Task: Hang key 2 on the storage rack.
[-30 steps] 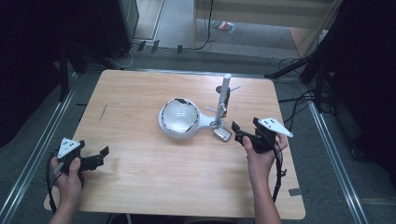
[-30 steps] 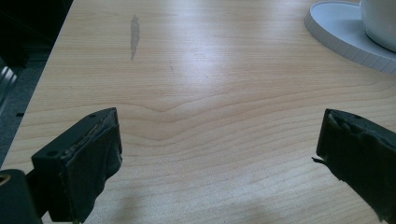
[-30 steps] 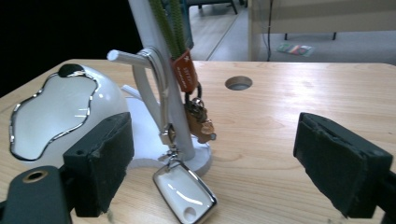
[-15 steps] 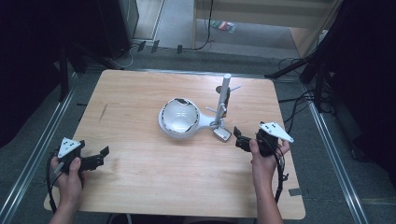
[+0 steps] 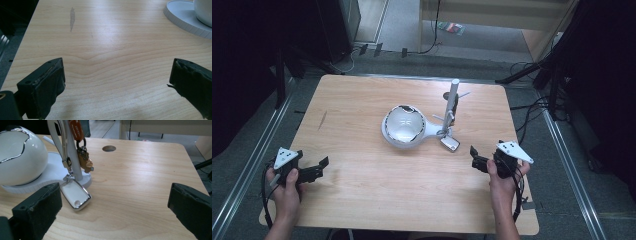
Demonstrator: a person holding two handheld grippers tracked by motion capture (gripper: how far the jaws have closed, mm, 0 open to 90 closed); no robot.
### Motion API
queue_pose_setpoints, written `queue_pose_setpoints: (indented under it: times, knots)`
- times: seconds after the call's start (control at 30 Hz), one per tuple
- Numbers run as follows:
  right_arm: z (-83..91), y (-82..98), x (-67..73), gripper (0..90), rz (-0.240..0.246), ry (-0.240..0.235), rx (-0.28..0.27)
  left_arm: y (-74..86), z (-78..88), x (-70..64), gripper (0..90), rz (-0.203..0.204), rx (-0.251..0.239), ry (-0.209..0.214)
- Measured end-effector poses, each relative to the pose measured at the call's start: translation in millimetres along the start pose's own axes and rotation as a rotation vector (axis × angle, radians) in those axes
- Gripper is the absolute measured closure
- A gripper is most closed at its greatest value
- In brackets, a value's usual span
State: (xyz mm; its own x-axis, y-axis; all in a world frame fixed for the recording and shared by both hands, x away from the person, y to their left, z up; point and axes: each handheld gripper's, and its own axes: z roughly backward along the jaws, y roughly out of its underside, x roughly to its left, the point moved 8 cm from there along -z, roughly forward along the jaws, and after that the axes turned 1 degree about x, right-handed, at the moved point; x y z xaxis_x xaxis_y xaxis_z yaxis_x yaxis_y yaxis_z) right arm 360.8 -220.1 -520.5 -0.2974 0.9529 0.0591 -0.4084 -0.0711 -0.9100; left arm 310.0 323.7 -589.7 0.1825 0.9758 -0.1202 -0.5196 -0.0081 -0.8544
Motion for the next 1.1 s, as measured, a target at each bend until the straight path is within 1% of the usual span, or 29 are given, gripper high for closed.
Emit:
queue_pose_setpoints:
  times: [0.23,0.5,0.7,0.77,0.8,0.83,0.9,1.03,1.1]
  knots:
    - [13.7,13.3,-14.4,0.0,-0.01,0.021,0.01,-0.1,0.0,0.0,0.5,0.002,-0.002,-0.001]
    - [29.8,28.5,-29.0,0.0,-0.004,0.049,0.028,0.0,0.0,-0.1,0.5,-0.001,-0.001,-0.003]
    - [40.7,38.5,-43.1,0.0,-0.025,0.071,0.034,0.0,0.0,-0.1,0.5,0.0,-0.001,-0.003]
    - [45.9,40.4,-48.4,0.7,-0.027,0.099,0.021,0.0,-0.1,-0.1,0.5,0.0,-0.001,-0.003]
    - [49.0,40.9,-50.8,1.0,-0.035,0.108,0.014,0.0,0.0,-0.1,0.5,0.0,-0.001,-0.003]
    - [51.5,40.8,-52.9,1.0,-0.045,0.105,0.003,0.0,0.0,0.0,0.5,0.0,-0.002,-0.003]
    - [56.2,42.7,-56.0,0.9,-0.057,0.104,-0.002,0.0,0.0,0.0,0.5,0.0,-0.002,-0.003]
    - [63.2,50.8,-60.7,0.9,-0.053,0.112,0.011,0.0,0.0,-0.1,0.5,0.0,-0.001,-0.004]
    - [68.7,53.6,-65.0,1.0,-0.043,0.138,0.004,0.0,0.1,-0.1,0.5,0.0,-0.001,-0.004]
